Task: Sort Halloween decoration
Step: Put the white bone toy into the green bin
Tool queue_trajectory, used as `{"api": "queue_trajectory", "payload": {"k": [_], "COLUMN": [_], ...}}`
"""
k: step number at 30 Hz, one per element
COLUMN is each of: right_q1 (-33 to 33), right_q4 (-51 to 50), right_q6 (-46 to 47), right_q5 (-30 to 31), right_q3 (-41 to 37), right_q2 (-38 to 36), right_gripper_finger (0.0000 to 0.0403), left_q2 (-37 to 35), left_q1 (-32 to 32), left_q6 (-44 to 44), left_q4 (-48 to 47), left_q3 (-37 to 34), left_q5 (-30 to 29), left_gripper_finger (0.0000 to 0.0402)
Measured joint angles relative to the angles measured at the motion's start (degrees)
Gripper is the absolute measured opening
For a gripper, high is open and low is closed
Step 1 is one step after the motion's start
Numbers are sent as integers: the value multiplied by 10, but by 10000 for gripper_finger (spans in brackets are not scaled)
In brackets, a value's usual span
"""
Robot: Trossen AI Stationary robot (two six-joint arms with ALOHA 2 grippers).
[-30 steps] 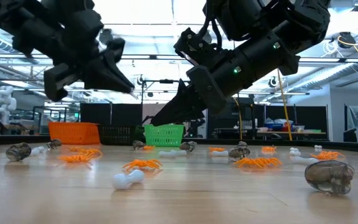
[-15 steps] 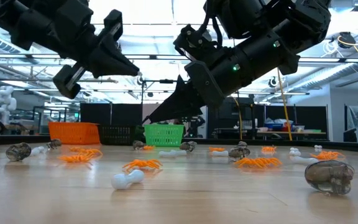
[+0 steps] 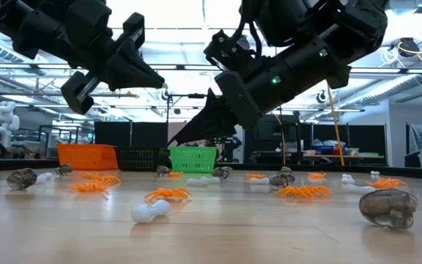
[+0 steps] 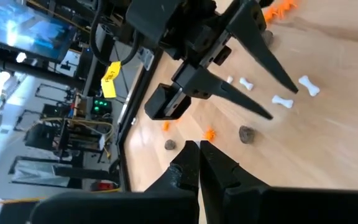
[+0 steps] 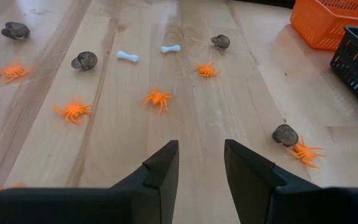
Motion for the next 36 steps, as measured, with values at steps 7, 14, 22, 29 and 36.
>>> {"api": "queue_trajectory", "payload": {"k": [7, 14, 22, 29, 36], "right_q1": [-7, -22, -37, -37, -38], "right_q4": [0, 23, 127, 179, 216], "right_q6": [0, -3, -28, -54, -65], "right_q5": [0, 31, 28, 26, -18], "right_q3": [0, 0, 0, 0, 1], "right_q2": [0, 0, 0, 0, 0], "right_gripper_finger": [114, 114, 114, 114, 114], "left_q2": [0, 0, 0, 0, 0], "left_q1": [0, 0, 0, 0, 0], "left_q6": [-87, -259, -441, -518, -544], "left_q4": [0, 9, 21, 21, 21], "left_q3": [0, 0, 1, 1, 1], "left_q5": [1, 12, 25, 25, 25], "left_gripper_finger": [1, 1, 1, 1, 1]}}
